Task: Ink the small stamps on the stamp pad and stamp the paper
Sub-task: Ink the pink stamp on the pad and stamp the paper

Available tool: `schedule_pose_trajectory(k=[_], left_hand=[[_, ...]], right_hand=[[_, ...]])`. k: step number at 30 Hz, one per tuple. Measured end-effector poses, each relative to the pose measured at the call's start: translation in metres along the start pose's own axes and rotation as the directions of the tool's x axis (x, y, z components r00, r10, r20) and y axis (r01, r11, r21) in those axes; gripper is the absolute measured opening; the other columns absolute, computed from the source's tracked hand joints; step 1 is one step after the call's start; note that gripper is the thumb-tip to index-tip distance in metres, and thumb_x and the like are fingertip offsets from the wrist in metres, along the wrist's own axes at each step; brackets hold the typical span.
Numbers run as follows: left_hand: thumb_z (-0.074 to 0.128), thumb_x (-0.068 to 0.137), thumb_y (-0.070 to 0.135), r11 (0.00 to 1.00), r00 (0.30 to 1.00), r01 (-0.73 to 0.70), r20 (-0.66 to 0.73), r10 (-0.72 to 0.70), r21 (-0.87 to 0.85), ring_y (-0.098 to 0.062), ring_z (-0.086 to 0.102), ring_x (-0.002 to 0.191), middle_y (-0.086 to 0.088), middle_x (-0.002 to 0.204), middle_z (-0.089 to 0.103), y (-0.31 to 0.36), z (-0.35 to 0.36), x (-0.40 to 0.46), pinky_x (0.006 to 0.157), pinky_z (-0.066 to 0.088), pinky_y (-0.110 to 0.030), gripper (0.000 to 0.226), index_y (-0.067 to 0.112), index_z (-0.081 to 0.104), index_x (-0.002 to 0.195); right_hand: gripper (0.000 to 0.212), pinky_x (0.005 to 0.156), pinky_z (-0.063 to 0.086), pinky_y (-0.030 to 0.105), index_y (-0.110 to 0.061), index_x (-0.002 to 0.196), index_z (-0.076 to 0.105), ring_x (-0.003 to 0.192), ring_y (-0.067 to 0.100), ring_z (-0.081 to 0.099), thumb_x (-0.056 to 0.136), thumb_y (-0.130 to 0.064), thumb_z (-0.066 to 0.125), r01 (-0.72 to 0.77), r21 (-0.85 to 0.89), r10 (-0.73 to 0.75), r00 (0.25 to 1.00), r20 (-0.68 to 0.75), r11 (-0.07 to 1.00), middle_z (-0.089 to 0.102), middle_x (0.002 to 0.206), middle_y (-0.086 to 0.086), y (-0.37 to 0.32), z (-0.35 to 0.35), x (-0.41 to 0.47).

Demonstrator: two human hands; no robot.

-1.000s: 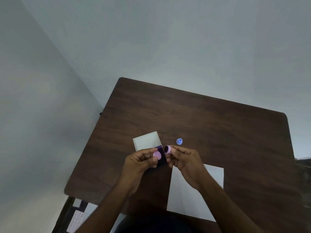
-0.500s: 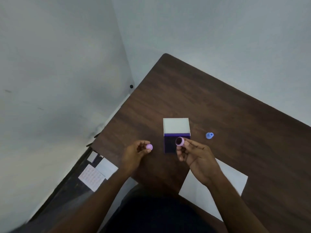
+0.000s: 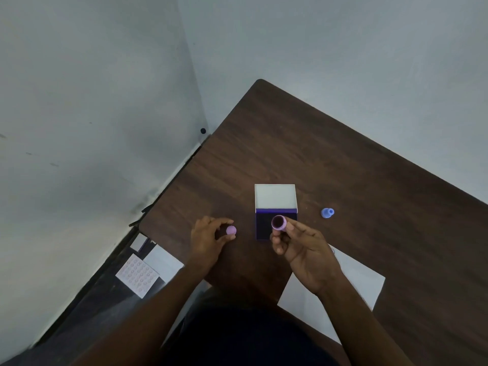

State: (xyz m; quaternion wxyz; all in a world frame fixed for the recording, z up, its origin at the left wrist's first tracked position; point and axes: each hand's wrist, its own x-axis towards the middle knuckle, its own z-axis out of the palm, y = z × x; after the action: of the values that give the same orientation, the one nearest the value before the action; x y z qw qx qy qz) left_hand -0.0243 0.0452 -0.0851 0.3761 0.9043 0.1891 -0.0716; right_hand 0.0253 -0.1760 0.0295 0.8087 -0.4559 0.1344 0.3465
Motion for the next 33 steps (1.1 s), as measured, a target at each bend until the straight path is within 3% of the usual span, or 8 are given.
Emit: schedule_pose_trajectory(k=[5, 8, 11, 14, 16, 22, 29, 33], left_hand=[[0.059, 0.091, 0.03, 0.984, 0.99, -0.125, -0.08, 0.116, -0.123, -0.005, 0.055, 0.093, 0.018, 0.1, 0.059, 0.04, -0.011, -0.006, 0.084, 0.052, -0.034, 0.017, 0.038, 0.068, 0.103], [0.055, 0.09, 0.046, 0.927, 0.974, -0.226, -0.099, 0.206, -0.298, 0.001, 0.059, 0.098, 0.03, 0.104, 0.058, 0.083, -0.03, -0.021, 0.081, 0.051, -0.015, 0.016, 0.05, 0.061, 0.105], [0.062, 0.077, 0.062, 0.881, 0.955, -0.293, -0.07, 0.288, -0.372, 0.006, 0.057, 0.104, 0.036, 0.11, 0.056, 0.123, -0.048, -0.034, 0.082, 0.043, -0.003, 0.035, 0.057, 0.055, 0.111], [0.066, 0.072, 0.062, 0.858, 0.926, -0.373, -0.084, 0.368, -0.354, 0.011, 0.054, 0.105, 0.039, 0.106, 0.055, 0.146, -0.055, -0.043, 0.085, 0.039, 0.0, 0.038, 0.05, 0.06, 0.107], [0.065, 0.069, 0.058, 0.856, 0.924, -0.382, -0.123, 0.362, -0.347, 0.013, 0.058, 0.091, 0.037, 0.106, 0.05, 0.155, -0.056, -0.047, 0.08, 0.041, 0.0, 0.035, 0.051, 0.053, 0.101], [0.071, 0.07, 0.044, 0.852, 0.891, -0.453, -0.155, 0.426, -0.262, 0.005, 0.051, 0.084, 0.011, 0.102, 0.055, 0.162, -0.055, -0.047, 0.08, 0.037, -0.013, 0.04, 0.029, 0.055, 0.104], [0.066, 0.071, 0.049, 0.807, 0.839, -0.543, -0.177, 0.514, -0.233, -0.007, 0.057, 0.091, 0.01, 0.103, 0.057, 0.166, -0.06, -0.04, 0.081, 0.044, -0.008, 0.041, 0.035, 0.055, 0.108], [0.064, 0.071, 0.051, 0.809, 0.839, -0.544, -0.182, 0.513, -0.223, 0.004, 0.05, 0.091, 0.011, 0.102, 0.055, 0.166, -0.06, -0.038, 0.087, 0.035, 0.002, 0.05, 0.052, 0.04, 0.115]], right_hand=[[0.028, 0.062, 0.051, 0.028, 0.002, 0.11, 0.061, 0.076, 0.02, 0.059, 0.089, -0.015, 0.055, -0.026, 0.092, 0.021, 0.998, 0.057, 0.995, 0.063, 0.09, 0.015, -0.001, 0.003, -0.004], [0.024, 0.066, 0.05, 0.029, 0.001, 0.108, 0.062, 0.075, 0.019, 0.058, 0.089, -0.014, 0.056, -0.052, 0.201, 0.035, 0.996, 0.085, 0.978, 0.063, 0.09, 0.015, -0.001, 0.006, -0.005], [0.029, 0.07, 0.052, 0.028, 0.0, 0.107, 0.065, 0.074, 0.018, 0.061, 0.082, -0.014, 0.068, -0.084, 0.345, 0.038, 0.99, 0.137, 0.935, 0.067, 0.093, 0.015, -0.001, 0.008, -0.007], [0.036, 0.077, 0.053, 0.026, 0.0, 0.109, 0.066, 0.079, 0.016, 0.062, 0.077, -0.012, 0.074, -0.109, 0.455, 0.032, 0.984, 0.174, 0.884, 0.069, 0.105, 0.016, 0.0, 0.01, -0.008], [0.036, 0.081, 0.053, 0.027, -0.001, 0.109, 0.067, 0.083, 0.015, 0.062, 0.076, -0.012, 0.076, -0.116, 0.478, 0.033, 0.983, 0.178, 0.87, 0.069, 0.108, 0.015, 0.0, 0.008, -0.009], [0.037, 0.084, 0.054, 0.031, -0.001, 0.108, 0.067, 0.086, 0.02, 0.067, 0.073, -0.008, 0.078, -0.103, 0.526, 0.031, 0.989, 0.145, 0.844, 0.069, 0.109, 0.017, 0.001, 0.004, -0.011], [0.039, 0.079, 0.059, 0.032, 0.003, 0.109, 0.066, 0.096, 0.028, 0.068, 0.072, -0.004, 0.078, -0.093, 0.554, -0.014, 0.982, 0.186, 0.827, 0.068, 0.112, 0.021, -0.005, 0.01, -0.013], [0.039, 0.074, 0.06, 0.033, 0.005, 0.108, 0.065, 0.093, 0.03, 0.069, 0.071, 0.0, 0.077, -0.099, 0.586, -0.015, 0.982, 0.187, 0.804, 0.067, 0.111, 0.023, -0.007, 0.011, -0.011]])
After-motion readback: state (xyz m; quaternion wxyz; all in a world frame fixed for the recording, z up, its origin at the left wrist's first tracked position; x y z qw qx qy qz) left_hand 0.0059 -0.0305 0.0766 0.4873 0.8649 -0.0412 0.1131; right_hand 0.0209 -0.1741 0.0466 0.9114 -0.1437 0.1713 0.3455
